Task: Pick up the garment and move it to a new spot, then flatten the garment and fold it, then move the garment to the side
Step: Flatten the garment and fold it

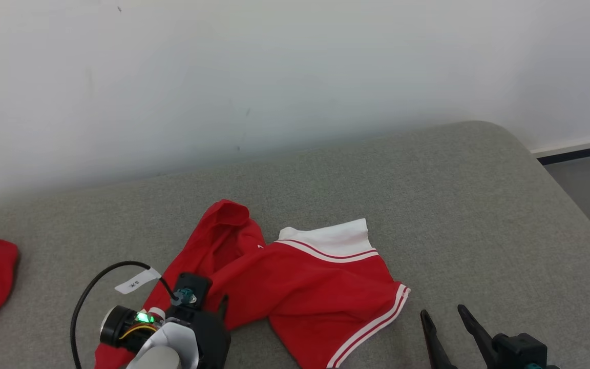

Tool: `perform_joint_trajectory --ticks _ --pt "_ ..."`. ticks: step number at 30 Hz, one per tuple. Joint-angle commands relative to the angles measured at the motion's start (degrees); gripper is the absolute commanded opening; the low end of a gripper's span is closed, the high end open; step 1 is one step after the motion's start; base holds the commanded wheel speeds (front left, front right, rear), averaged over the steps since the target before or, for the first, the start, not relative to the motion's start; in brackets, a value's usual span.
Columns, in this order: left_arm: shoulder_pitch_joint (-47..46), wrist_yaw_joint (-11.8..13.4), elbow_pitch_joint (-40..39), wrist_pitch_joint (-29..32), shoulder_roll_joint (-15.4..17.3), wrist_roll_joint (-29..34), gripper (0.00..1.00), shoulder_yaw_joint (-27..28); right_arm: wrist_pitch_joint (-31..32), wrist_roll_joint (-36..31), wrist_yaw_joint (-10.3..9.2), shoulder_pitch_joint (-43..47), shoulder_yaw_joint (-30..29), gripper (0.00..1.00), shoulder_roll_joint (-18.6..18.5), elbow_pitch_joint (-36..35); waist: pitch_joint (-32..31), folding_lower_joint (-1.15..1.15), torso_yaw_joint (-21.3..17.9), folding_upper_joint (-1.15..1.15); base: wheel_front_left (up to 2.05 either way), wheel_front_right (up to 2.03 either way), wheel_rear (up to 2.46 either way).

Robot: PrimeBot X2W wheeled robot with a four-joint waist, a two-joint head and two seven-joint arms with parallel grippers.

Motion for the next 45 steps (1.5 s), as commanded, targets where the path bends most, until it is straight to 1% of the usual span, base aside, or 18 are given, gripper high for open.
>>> perform_joint_trajectory --ticks 1,3,7,11,15,19,23,28,30,31,32,35,38,41,45 --pt "-1.3 0.7 1.5 -0.8 0.0 0.4 0.0 0.3 0.0 -0.2 0.2 -0.1 0.1 1.0 0.0 -0.2 1.2 0.0 -1.3 0.0 0.0 0.0 0.0" --pt "-1.8 1.5 3.2 -1.2 -0.2 0.1 0.0 0.6 -0.1 -0.1 0.2 -0.2 0.1 1.0 0.0 -0.2 1.4 0.0 -1.6 0.0 0.0 0.0 0.0" --pt "-2.2 1.6 5.1 -2.3 -0.8 0.0 0.0 0.5 -0.2 0.0 0.2 -0.3 0.0 1.0 0.0 -0.2 1.7 0.0 -1.6 0.0 0.0 0.0 0.0" --pt "-0.6 0.8 6.2 -4.4 -2.3 -0.3 0.0 -0.3 -0.3 0.1 0.2 -0.3 -0.6 1.0 0.0 0.0 1.6 0.0 -0.8 0.0 0.0 0.0 0.0" --pt "1.7 -0.1 5.7 -6.9 -3.9 0.4 0.0 -2.4 -0.4 0.3 0.2 -0.2 -0.8 1.0 0.0 0.1 1.3 0.0 0.6 0.0 0.0 0.0 0.0" --pt "5.2 -1.8 4.4 -8.8 -5.1 0.9 0.0 -5.3 -0.5 0.5 0.2 -0.2 -0.9 1.0 0.0 0.2 0.9 0.0 2.2 0.0 0.0 0.0 0.0" --pt "7.7 -1.8 3.3 -10.5 -5.9 1.0 0.0 -6.8 -0.6 0.7 0.2 -0.2 -0.7 1.0 0.0 0.4 0.5 0.0 3.2 0.0 0.0 0.0 0.0" --pt "10.5 -2.4 1.5 -11.5 -6.7 -0.8 0.0 -7.9 -0.6 0.8 0.2 -0.1 -0.6 1.0 0.0 0.7 0.0 0.0 3.8 0.0 0.0 0.0 0.0" --pt "11.3 -2.5 0.5 -11.4 -7.1 -1.4 0.31 -8.5 -0.6 0.8 0.2 -0.1 -0.8 1.0 0.0 0.8 -0.2 0.0 4.0 0.0 0.0 0.0 0.0" --pt "11.7 -2.8 0.1 -11.4 -7.1 -1.9 0.49 -8.6 -0.6 0.7 0.2 0.0 -1.0 1.0 0.0 0.8 -0.2 0.0 4.2 0.0 0.0 0.0 0.0" --pt "12.1 -2.9 -0.5 -11.4 -7.1 -2.4 1.0 -8.7 -0.6 0.7 0.2 0.1 -1.1 1.0 0.0 0.7 -0.4 0.0 4.3 0.0 0.0 0.0 0.0" --pt "13.4 -2.1 -2.6 -11.5 -7.2 -4.7 1.0 -7.2 -0.4 0.5 0.2 0.5 -1.5 1.0 0.0 0.5 -0.6 0.0 4.7 0.0 0.0 0.0 0.0" --pt "14.5 -0.2 -5.7 -10.8 -6.8 -7.6 1.0 -4.5 -0.3 0.4 0.2 0.7 -1.9 1.0 0.0 0.3 -0.8 0.0 5.1 0.0 0.0 0.0 0.0" --pt "14.8 2.5 -10.5 -9.1 -4.7 -9.9 1.0 -1.1 -0.3 0.4 0.2 1.0 -2.2 1.0 0.0 0.0 -0.9 0.0 5.7 0.0 0.0 0.0 0.0" --pt "14.4 6.7 -17.5 -4.9 -0.7 -11.3 1.0 2.9 -0.5 0.5 0.2 1.1 -2.0 1.0 0.0 0.2 -0.9 0.0 6.2 0.0 0.0 0.0 0.0"
